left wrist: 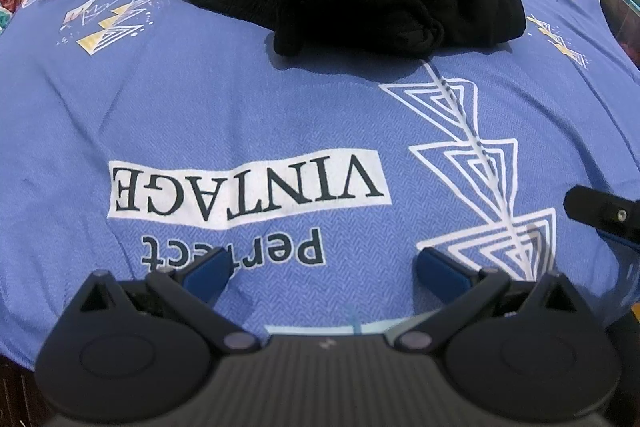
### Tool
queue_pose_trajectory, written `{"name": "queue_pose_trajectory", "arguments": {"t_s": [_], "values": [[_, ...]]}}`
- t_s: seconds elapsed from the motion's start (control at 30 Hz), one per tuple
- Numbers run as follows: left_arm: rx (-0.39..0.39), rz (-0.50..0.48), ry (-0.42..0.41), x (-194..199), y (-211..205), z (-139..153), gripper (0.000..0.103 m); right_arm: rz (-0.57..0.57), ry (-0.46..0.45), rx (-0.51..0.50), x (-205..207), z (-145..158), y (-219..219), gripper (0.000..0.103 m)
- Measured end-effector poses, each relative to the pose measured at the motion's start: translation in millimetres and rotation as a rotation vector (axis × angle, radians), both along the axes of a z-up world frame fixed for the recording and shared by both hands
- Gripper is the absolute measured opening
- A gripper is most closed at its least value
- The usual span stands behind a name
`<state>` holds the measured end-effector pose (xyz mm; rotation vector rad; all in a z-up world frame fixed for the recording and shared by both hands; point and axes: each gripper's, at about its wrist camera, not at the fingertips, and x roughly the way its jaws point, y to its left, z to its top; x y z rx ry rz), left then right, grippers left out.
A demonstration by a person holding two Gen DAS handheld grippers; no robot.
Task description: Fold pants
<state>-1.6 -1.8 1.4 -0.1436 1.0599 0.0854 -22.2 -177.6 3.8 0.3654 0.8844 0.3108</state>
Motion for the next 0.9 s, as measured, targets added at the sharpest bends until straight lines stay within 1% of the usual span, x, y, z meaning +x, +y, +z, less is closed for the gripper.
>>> {"name": "queue_pose_trajectory", "arguments": {"t_s": [0.03,0.1,0.13,0.2,0.23,0.3,0.37,0.43,0.53,0.57,0.6,0.63,0.67,0.7,0.73,0.77,0.83,0.9], "values": [[-0.005,-0.005,0.006,0.6,0.2,0.3,0.103,-0.005,-0.013,-0.009,-0.7,1.5,-0.4,0.1],[-0.048,0.002,0.019,4.0,8.1,6.7,0.103,-0.009,-0.045,-0.023,-0.8,5.2,-2.0,0.088],[-0.075,0.017,0.003,4.7,14.0,11.9,0.103,-0.009,-0.06,-0.027,-0.4,6.9,-3.0,0.084],[-0.117,0.06,-0.05,8.2,27.7,24.0,0.103,-0.013,-0.085,-0.027,0.6,9.2,-5.5,0.068],[-0.142,0.087,-0.07,13.2,35.5,29.5,0.103,-0.014,-0.09,-0.028,1.5,9.4,-6.1,0.064],[-0.231,0.134,-0.084,27.8,50.4,36.1,0.103,-0.011,-0.092,-0.028,3.1,7.8,-7.1,0.048],[-0.331,0.176,-0.093,49.2,64.1,40.2,0.103,-0.004,-0.095,-0.021,3.2,8.2,-8.0,0.042],[-0.405,0.218,-0.092,73.5,72.3,40.8,0.1,0.005,-0.107,-0.016,3.2,9.3,-8.8,0.042],[-0.578,0.253,-0.079,109.3,78.5,33.7,0.102,0.005,-0.125,-0.02,1.8,12.1,-10.2,0.042],[-0.612,0.261,-0.062,120.8,77.7,29.1,0.101,0.003,-0.128,-0.021,1.7,12.4,-11.0,0.042],[-0.611,0.276,-0.05,129.8,75.8,24.8,0.086,0.002,-0.13,-0.022,2.5,12.8,-11.1,0.042],[-0.579,0.289,-0.043,137.2,72.6,19.5,0.064,0.003,-0.131,-0.022,3.7,13.3,-11.5,0.042],[-0.539,0.292,-0.015,143.1,71.1,10.1,0.013,0.006,-0.132,-0.021,5.8,14.4,-11.4,0.042],[-0.548,0.304,0.015,142.8,72.4,4.1,0.007,0.011,-0.136,-0.02,8.6,16.7,-10.9,0.042],[-0.577,0.32,0.002,135.3,74.5,1.3,0.007,0.017,-0.145,-0.021,10.7,19.1,-11.0,0.042],[-0.578,0.307,-0.029,125.4,76.2,3.5,0.007,0.027,-0.158,-0.023,13.9,22.3,-10.1,0.042],[-0.511,0.272,-0.101,96.7,80.8,16.4,0.006,0.053,-0.194,-0.038,24.1,31.2,-5.5,0.042],[-0.526,0.259,-0.163,60.1,100.0,30.7,0.006,0.069,-0.22,-0.04,34.8,38.5,-1.4,0.044]]}}
